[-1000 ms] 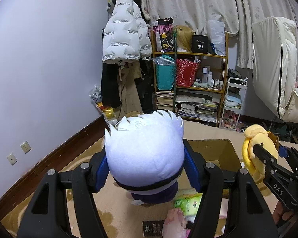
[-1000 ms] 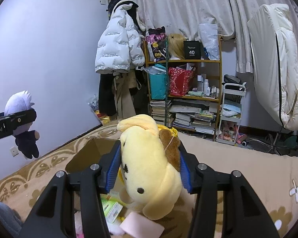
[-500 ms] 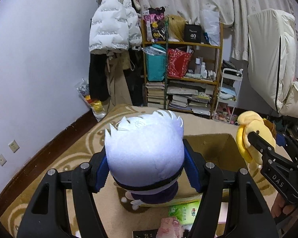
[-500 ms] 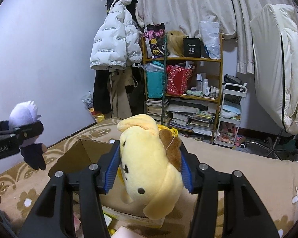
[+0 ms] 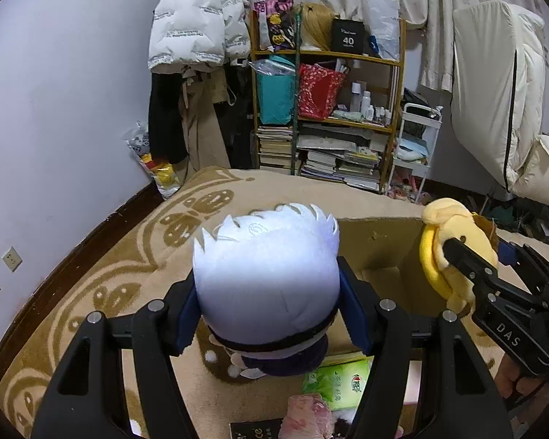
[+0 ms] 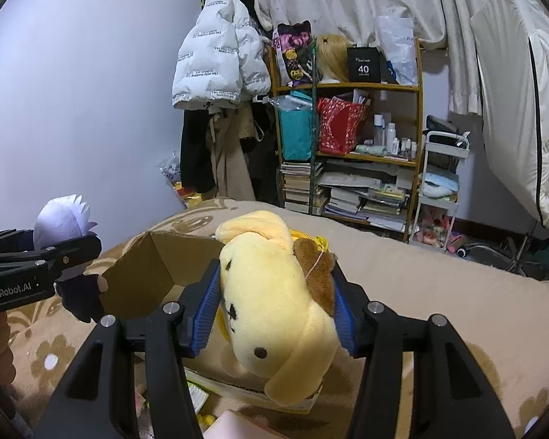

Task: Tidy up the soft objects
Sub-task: 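Carry the doll with the left tool while the right tool carries the dog over the box, then open both tools to drop the doll and dog into the box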

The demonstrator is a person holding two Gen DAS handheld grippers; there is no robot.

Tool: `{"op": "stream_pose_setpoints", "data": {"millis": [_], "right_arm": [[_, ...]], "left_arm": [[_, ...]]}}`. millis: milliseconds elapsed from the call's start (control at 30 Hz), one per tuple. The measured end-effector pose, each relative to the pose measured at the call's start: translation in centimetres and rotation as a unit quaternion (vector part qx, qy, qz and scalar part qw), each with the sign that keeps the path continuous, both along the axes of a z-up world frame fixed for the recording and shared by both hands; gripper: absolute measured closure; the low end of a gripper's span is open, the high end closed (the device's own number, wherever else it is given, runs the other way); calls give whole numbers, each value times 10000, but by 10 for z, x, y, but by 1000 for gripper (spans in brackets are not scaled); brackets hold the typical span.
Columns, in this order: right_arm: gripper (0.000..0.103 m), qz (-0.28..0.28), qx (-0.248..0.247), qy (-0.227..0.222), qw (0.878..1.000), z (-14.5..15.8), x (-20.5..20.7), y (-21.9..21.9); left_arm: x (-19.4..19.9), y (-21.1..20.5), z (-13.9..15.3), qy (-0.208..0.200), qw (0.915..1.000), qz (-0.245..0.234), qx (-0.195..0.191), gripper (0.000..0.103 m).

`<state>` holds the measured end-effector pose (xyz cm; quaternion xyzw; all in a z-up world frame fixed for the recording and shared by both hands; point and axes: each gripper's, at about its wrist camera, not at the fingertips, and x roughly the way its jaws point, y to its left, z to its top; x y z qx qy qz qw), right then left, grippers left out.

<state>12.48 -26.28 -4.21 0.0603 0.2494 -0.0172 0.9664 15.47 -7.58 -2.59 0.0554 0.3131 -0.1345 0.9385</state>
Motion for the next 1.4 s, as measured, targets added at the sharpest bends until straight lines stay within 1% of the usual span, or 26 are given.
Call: {"op": "stream_pose_setpoints", "data": {"millis": [100,200,300,367,500,600,800,867,933,1033,1100,1200,1300,1367,1400], "right_arm": [[45,29,45,-6,10000,-2,0,-1],[44,78,92,-10,9999,-2,0,-2],[44,130,142,10,9998,-3,1,-1],[43,180,178,28,9997,-5,1,0],[43,246,194,45,9995,-7,1,3],[40,306,208,93,9993,-9,2,5],[39,391,228,269,9986,-16,7,8],[38,416,232,329,9983,-19,8,9],[37,430,243,362,9981,-21,7,9],[36,427,285,405,9979,-22,9,8],[34,424,351,421,9976,-23,10,6],[34,403,429,465,9972,-24,12,3],[33,376,519,466,9969,-24,12,0],[29,373,539,453,9968,-22,11,0],[23,364,536,433,9970,-21,11,0]], "left_arm": [[-1,-3,-6,67,9998,-197,-68,38],[-1,-8,-10,34,9997,-242,45,38],[-1,-10,-12,30,9996,-267,73,37],[-1,-7,-14,8,9997,-230,36,37],[1,-8,-20,128,9997,-183,29,37],[4,-9,-24,198,9996,-166,58,37],[9,-11,-27,254,9995,-141,129,36],[12,-9,-30,361,9993,-79,105,30],[15,-7,-31,434,9990,-41,45,29],[17,-5,-33,488,9988,29,52,22],[18,-3,-33,490,9988,54,54,22],[18,-3,-33,536,9985,70,98,20],[16,-2,-34,570,9982,107,178,16],[12,-1,-32,545,9982,132,199,12],[10,0,-31,529,9982,150,217,12]]}}
